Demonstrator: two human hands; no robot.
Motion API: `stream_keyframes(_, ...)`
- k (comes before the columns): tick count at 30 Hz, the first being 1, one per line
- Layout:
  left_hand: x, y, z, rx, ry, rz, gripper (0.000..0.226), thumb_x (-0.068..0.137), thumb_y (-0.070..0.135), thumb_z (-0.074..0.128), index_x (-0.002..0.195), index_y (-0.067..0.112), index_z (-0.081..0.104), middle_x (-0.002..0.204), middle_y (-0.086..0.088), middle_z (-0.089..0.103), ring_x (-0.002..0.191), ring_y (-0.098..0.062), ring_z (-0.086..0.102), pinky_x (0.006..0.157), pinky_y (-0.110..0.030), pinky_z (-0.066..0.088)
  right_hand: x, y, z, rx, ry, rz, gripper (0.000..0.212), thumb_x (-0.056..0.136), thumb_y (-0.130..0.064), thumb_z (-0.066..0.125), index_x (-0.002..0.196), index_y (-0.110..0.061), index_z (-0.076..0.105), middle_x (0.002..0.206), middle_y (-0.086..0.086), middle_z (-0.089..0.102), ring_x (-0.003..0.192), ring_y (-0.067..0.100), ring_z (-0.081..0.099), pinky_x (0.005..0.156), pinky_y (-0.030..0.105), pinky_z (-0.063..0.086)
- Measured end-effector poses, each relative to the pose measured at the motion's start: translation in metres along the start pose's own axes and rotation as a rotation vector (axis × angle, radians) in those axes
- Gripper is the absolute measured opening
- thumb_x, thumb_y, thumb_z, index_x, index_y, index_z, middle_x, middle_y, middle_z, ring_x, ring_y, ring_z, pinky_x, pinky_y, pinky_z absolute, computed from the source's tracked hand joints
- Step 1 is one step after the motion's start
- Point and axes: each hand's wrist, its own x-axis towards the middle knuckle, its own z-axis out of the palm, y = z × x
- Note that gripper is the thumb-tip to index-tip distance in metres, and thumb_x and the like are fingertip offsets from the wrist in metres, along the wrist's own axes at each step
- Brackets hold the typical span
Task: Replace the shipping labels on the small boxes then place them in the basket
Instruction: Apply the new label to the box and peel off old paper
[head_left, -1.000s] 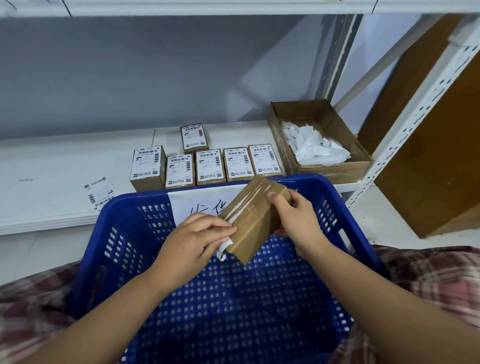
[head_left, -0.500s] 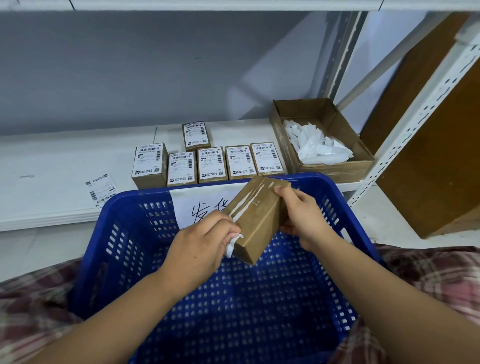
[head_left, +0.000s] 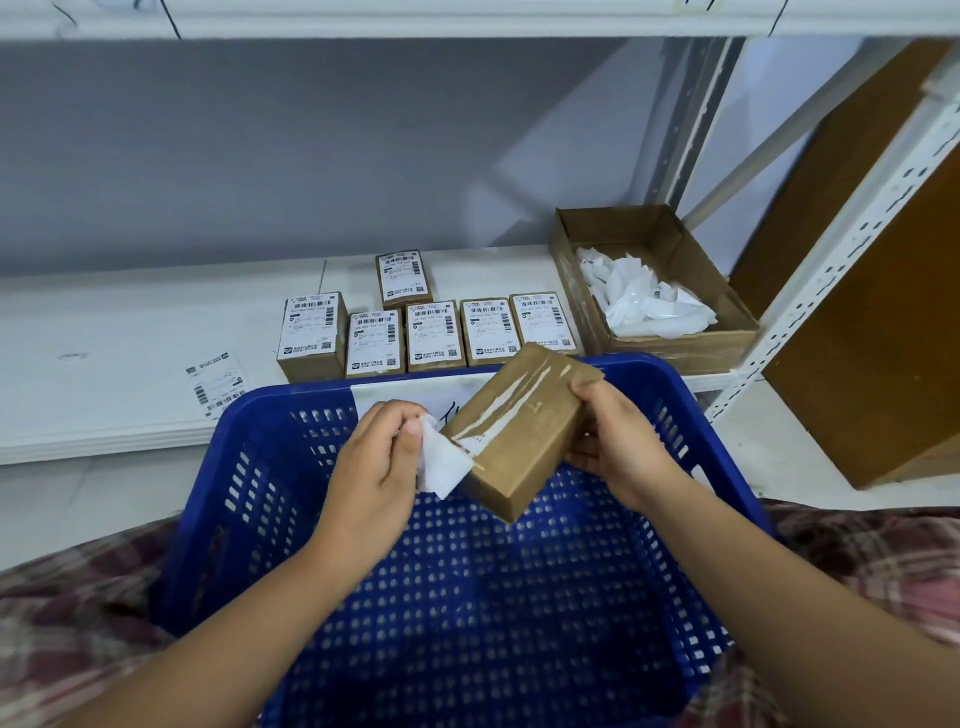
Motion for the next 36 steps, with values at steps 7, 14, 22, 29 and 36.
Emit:
stream_keyframes(7,0.013,0.002,-0.007,-0.382,0.11,-0.388,0.035,0.092,0.045,0.042,0.099,0.016,0.06,0.093,-0.016,0.063,0.07,-0.018,0.059,0.061,-0.022,0.05,-0.003,0.008,0.002,-0.008,0.016,-0.015,0.037,0.092,-0.037,0.061,0.123,-0.019,0.049,0.114,0.002,0.059,0.102,0.023,0.064,0.07,0.029,0.055)
stream_keyframes(14,0.023,-0.013,-0.007,-0.302,0.179,-0.517,0.019,0.086,0.019,0.067,0.104,0.015,0.062,0.095,-0.001,0.066,0.081,-0.016,0.06,0.066,-0.025,0.047,0.005,0.019,0.006,-0.016,0.027,-0.003,0.044,0.095,-0.034,0.059,0.137,-0.026,0.049,0.127,0.004,0.059,0.108,0.023,0.062,0.085,0.036,0.055)
stream_keyframes(22,0.039,-0.032,0.005,-0.43,0.152,-0.643,0.021,0.095,0.016,0.056,0.108,0.002,0.065,0.088,-0.004,0.066,0.063,-0.01,0.058,0.056,-0.015,0.048,0.041,0.017,0.015,-0.113,0.189,0.047,0.051,0.089,-0.043,0.065,0.127,-0.022,0.038,0.121,0.008,0.052,0.103,0.024,0.06,0.078,0.035,0.055)
stream_keyframes(29,0.059,-0.052,0.007,-0.645,0.355,-0.8,0.057,0.095,0.005,0.051,0.146,0.015,0.027,0.118,-0.009,0.057,0.067,-0.011,0.067,0.051,-0.016,0.05,0.095,0.002,0.041,-0.135,0.174,0.088,0.042,0.091,-0.043,0.063,0.119,-0.014,0.052,0.113,0.009,0.063,0.101,0.025,0.065,0.093,0.043,0.054)
stream_keyframes(36,0.092,-0.046,0.032,-0.735,0.278,-0.732,0.015,0.097,0.007,0.05,0.092,0.02,0.053,0.088,-0.011,0.067,0.057,-0.01,0.065,0.059,-0.025,0.048,0.146,-0.021,0.065,-0.191,0.232,0.029,0.031,0.095,-0.041,0.059,0.116,-0.019,0.049,0.112,0.008,0.062,0.101,0.025,0.063,0.084,0.038,0.055)
